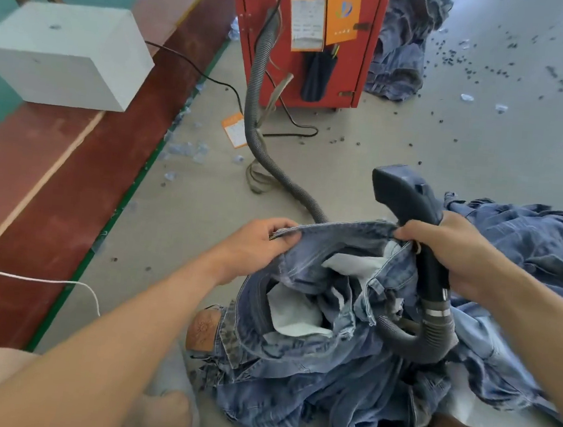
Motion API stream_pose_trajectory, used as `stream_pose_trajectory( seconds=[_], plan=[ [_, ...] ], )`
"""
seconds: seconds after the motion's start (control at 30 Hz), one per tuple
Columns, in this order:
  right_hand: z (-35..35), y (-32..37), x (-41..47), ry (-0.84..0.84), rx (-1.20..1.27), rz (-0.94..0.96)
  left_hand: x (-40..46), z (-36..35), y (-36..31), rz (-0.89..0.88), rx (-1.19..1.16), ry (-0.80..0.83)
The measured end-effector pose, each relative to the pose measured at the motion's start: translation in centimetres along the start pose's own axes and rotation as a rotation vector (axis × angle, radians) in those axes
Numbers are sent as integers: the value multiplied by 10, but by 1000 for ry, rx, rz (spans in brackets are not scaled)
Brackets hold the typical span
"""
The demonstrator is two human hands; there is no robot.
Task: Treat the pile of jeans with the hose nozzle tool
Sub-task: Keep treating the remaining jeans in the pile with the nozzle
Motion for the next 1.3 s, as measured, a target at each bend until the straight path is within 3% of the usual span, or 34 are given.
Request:
stream_pose_trajectory(
  seconds=[0.17,0.37,0.47,0.6,0.73,0.87,1.13,1.3],
  plan=[
    [15,1,3,-87,13,-23,-5,-23,-12,126,-382,243],
    [16,2,3,-8,-1,-34,4,-23,-17,146,-796,164],
    [18,4,2,-11,-101,-5,5,-22,-22,159,-817,174],
    [23,16,-8,-242,-321,147,6,-21,-24,129,-825,217],
    [33,38,-32,-338,-261,333,6,-13,-30,73,-841,165],
    [33,60,-59,-297,-450,465,6,-11,-32,84,-793,144],
    [3,60,-70,-53,-783,512,3,-17,-37,182,-852,151],
    [-18,51,-60,-13,-943,549,-3,-31,-46,190,-828,317]
  ],
)
Point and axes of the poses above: each hand's wrist, its own x-axis towards the middle knuckle, its own z-axis out of the back of the hand, y = z × x, the point moved 4 cm from there along x, towards the middle knuckle, and after that the axes turned 3 degrees about y, right-handed, at the moved point
